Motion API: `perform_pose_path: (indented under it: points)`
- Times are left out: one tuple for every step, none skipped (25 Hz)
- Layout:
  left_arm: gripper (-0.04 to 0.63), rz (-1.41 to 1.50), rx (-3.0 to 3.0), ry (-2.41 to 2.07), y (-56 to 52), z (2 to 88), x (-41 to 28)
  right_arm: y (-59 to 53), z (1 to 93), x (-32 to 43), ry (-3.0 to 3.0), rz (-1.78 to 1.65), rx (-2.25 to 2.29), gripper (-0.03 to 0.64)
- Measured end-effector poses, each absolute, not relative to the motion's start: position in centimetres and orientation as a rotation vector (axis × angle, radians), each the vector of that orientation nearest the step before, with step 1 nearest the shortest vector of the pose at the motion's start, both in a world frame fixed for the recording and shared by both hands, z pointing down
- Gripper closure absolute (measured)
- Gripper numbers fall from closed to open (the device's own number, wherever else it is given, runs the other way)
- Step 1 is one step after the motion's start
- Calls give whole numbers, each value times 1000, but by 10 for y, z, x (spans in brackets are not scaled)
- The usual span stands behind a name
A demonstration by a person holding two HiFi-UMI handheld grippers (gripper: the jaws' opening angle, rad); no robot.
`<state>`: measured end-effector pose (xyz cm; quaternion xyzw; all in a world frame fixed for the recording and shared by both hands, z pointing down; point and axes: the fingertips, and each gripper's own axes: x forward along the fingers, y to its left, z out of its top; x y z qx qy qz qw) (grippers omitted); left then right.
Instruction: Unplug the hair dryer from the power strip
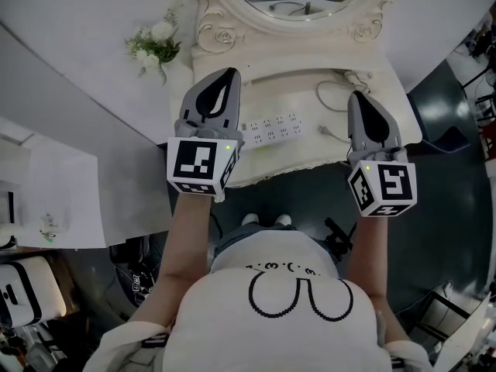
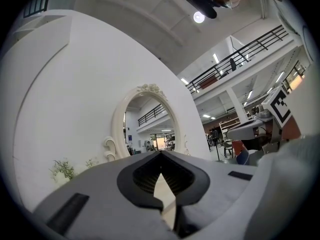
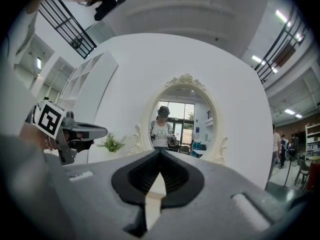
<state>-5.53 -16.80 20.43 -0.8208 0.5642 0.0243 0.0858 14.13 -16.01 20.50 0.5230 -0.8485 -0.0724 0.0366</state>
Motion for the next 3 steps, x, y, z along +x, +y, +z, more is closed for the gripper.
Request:
perform_pose_path:
  points:
    - [597,70,-2449,1681,-168,205,-56,-160,205,141,-2605,-225,1606,620]
    - [597,68,-2451,1681,-167,205,-56,-160,204,140,-2604,-228,1605,620]
    - [597,65,-2453,1681,-167,206,-56,-159,204,140,-2604,-230,1605,620]
